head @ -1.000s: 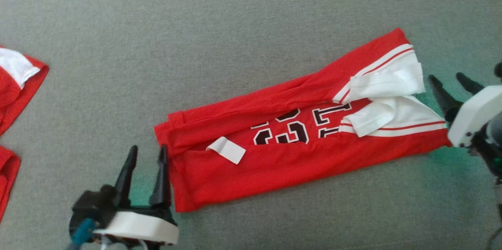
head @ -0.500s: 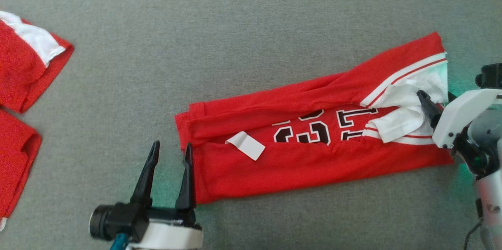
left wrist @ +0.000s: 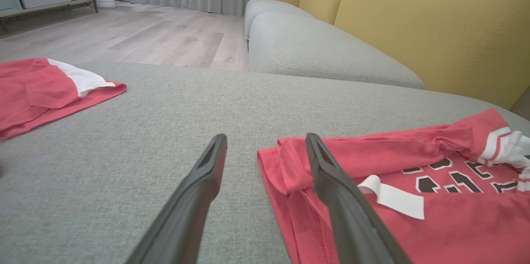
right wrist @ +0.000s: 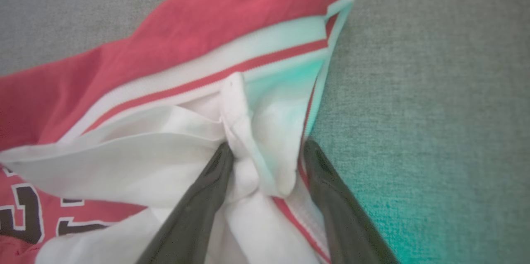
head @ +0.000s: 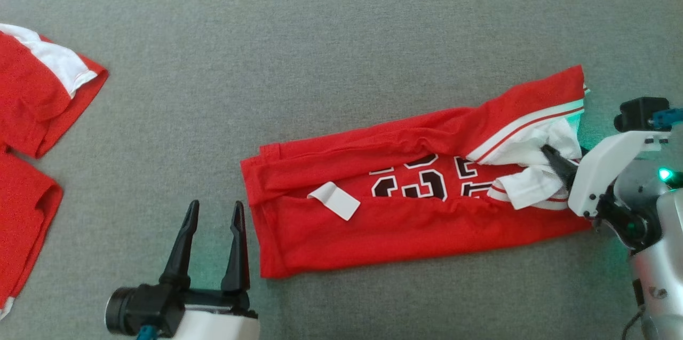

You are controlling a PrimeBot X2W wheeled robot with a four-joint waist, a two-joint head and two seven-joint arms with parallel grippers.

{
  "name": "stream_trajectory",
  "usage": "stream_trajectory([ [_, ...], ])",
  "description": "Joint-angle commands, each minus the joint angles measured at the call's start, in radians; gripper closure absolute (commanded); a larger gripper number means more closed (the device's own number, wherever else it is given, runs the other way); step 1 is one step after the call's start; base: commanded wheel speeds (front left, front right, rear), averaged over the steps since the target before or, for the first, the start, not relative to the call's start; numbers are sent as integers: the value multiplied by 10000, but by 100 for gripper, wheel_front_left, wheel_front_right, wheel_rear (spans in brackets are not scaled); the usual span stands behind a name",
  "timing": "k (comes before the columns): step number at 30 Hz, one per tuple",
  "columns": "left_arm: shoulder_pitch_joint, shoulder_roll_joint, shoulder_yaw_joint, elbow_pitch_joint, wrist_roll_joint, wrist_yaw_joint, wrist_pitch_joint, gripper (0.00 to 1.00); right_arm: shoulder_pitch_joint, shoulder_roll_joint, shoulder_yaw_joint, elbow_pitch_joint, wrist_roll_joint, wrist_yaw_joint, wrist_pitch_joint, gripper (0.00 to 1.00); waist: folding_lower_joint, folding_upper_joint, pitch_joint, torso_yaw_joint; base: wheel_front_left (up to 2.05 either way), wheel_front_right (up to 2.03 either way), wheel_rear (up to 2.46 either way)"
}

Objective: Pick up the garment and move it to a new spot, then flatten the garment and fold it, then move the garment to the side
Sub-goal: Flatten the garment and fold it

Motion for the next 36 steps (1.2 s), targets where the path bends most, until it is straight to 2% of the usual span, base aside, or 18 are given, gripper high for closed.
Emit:
stream_trajectory([
  [1, -56, -120, 394, -220, 158, -129, -94, 0, 523, 222, 239, 364, -108, -7, 101, 100, 1, 0, -6, 21, 0, 0, 0],
  [7, -47, -188, 581, -186, 263, -349, -95, 0, 9, 61, -965, 781, -506, -7, -784, 100, 1, 0, 23, 60, 0, 0, 0],
  [14, 13, -201, 634, -154, 160, -355, -95, 0, -581, -424, -2334, 1064, -921, -7, -1232, 100, 1, 0, -5, 21, 0, 0, 0],
  [21, -35, -202, 700, -83, 137, -384, -95, 0, -802, -876, -2871, 666, -1086, -7, -1266, 100, 1, 0, -2, -41, 0, 0, 0],
  [26, -104, -203, 774, -38, 76, -380, -95, 0, -697, -1214, -2441, -615, -788, -7, -1132, 100, 1, 0, -43, -68, 0, 0, 0],
  [33, 203, -203, 792, 24, 84, -374, -95, 0, 307, -1406, -691, -3336, 66, -7, -316, 100, 1, 0, -472, -173, 0, 0, 0],
  [36, 246, -204, 821, 17, 79, -390, -95, 0, 617, -1231, 27, -4316, 331, -7, 66, 100, 1, 0, -536, -205, 0, 0, 0],
])
